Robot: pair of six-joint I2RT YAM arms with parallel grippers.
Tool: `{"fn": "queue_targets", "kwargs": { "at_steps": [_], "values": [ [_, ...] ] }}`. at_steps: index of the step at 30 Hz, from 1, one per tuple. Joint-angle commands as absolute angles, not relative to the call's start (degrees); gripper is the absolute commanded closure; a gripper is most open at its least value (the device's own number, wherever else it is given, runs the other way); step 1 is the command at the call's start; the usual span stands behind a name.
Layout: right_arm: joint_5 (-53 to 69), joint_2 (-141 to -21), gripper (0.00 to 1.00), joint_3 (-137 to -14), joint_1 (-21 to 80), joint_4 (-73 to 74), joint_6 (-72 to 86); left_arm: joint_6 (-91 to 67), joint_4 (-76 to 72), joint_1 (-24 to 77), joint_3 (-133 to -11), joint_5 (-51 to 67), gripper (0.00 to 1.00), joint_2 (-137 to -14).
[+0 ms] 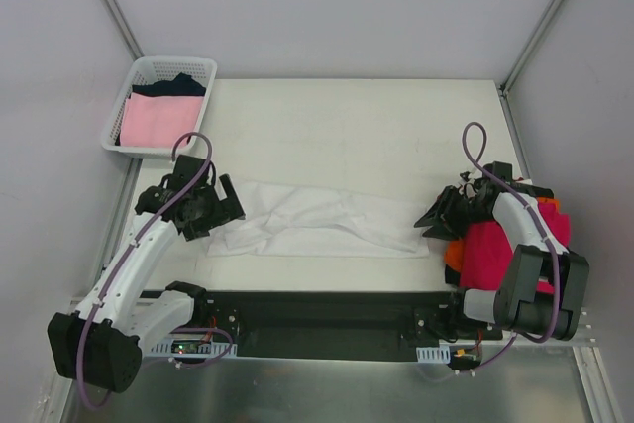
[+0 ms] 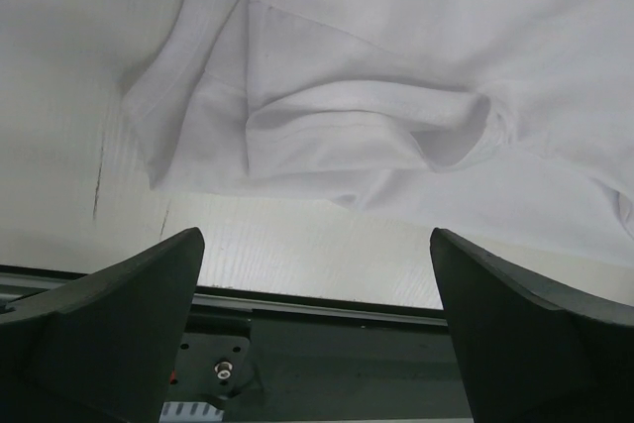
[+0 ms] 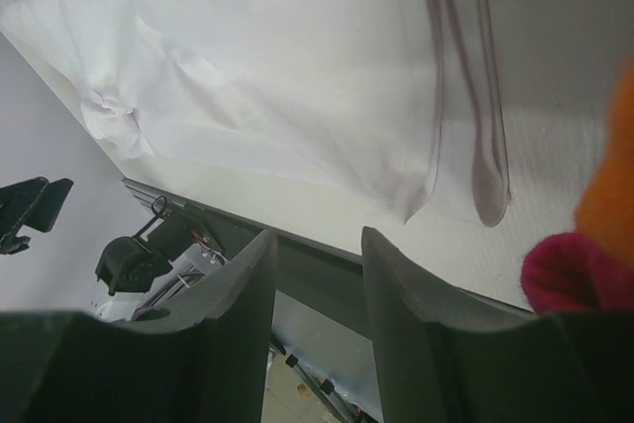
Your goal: Fold and stack the t-shirts
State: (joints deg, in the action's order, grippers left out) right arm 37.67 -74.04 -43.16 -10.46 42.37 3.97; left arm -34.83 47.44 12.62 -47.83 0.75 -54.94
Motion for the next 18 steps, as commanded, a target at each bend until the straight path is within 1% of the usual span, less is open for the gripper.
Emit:
{"fn": "queue_targets", "kwargs": {
  "at_steps": [1,3,5,7,8,10,11,12,13,14,15,18],
  "values": [
    [36.9,-75.8,0.58,-45.0,-11.2,43.0,5.3,-36.0,48.3,12.0,-49.2,-0.6,0.01,-56.8],
    [38.1,-77.9,0.59,-47.4,-11.1,41.6,7.0,-36.2,47.1,12.0,-50.0,-0.2,0.01,-58.2],
    [38.8,-81.5,0.6,-49.2,-10.8,38.9,8.2,-37.1,43.9,12.0,-50.8,1.8,0.06,-60.9],
    [39.8,-83.9,0.63,-50.3,-9.8,36.5,9.9,-37.7,41.1,12.0,-51.2,3.7,0.14,-64.5],
    [40.1,-86.3,0.65,-50.7,-9.1,35.5,10.5,-38.1,38.4,12.0,-51.5,5.3,0.23,-65.9],
    [39.6,-88.4,0.71,-52.5,-5.8,34.3,11.3,-38.1,36.8,12.1,-53.5,6.5,0.34,-70.5],
    [39.3,-90.2,0.78,-53.3,-4.6,34.0,11.5,-37.8,35.9,12.5,-54.3,7.0,0.52,-72.1],
    [38.5,-91.2,0.83,-54.5,-3.2,33.8,11.8,-37.5,35.3,12.7,-56.0,6.9,0.65,-73.4],
    [38.1,-91.9,0.87,-55.2,-0.6,33.3,12.5,-37.3,35.0,12.8,-56.8,6.9,0.82,-76.2],
    [37.7,-93.2,0.92,-55.7,-0.2,33.0,12.9,-36.7,34.9,13.0,-57.6,7.1,0.95,-77.6],
    [37.1,-93.9,0.94,-56.2,1.6,32.2,13.5,-36.6,34.5,13.3,-59.4,7.4,1.0,-79.0],
    [37.2,-96.6,0.94,-57.8,5.4,29.9,16.5,-35.5,33.7,14.2,-63.3,8.2,1.0,-84.5]
  ]
}}
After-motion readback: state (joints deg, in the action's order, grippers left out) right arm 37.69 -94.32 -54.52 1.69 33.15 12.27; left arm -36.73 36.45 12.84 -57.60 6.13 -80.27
